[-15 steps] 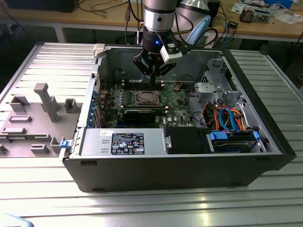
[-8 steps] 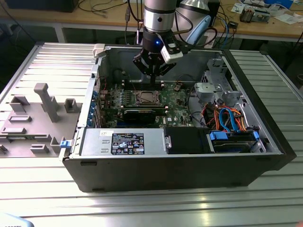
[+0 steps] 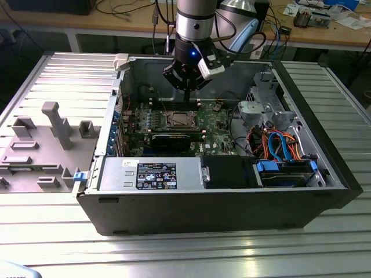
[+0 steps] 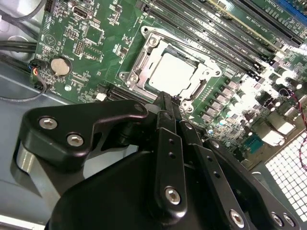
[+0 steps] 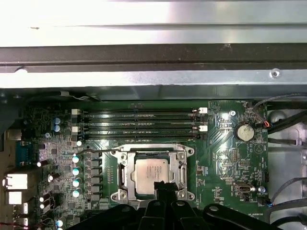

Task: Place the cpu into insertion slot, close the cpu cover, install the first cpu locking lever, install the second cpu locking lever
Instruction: 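Install the second cpu locking lever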

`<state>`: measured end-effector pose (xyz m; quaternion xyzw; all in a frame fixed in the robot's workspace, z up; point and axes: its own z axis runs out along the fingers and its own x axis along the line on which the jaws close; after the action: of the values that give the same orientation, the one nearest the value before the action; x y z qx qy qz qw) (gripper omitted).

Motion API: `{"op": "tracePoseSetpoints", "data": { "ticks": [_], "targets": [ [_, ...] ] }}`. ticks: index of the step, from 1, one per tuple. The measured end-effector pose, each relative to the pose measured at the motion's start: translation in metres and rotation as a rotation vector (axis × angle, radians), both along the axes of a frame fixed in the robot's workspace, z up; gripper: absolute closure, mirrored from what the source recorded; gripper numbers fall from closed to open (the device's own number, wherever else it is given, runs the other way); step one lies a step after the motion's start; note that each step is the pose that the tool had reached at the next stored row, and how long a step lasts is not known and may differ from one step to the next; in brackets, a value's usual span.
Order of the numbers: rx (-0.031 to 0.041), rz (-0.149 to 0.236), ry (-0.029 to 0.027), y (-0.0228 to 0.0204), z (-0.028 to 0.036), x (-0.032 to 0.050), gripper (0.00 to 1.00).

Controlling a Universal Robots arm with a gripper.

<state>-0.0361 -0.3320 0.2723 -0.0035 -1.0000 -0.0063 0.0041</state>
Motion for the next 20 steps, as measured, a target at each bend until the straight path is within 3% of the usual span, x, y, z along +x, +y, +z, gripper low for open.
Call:
{"op": "tracePoseSetpoints", "data": {
  "ticks": [20],
  "targets": [
    [0.0004, 0.005, -0.0005, 0.0001, 0.0033, -0.0011, 0.89]
  ]
}}
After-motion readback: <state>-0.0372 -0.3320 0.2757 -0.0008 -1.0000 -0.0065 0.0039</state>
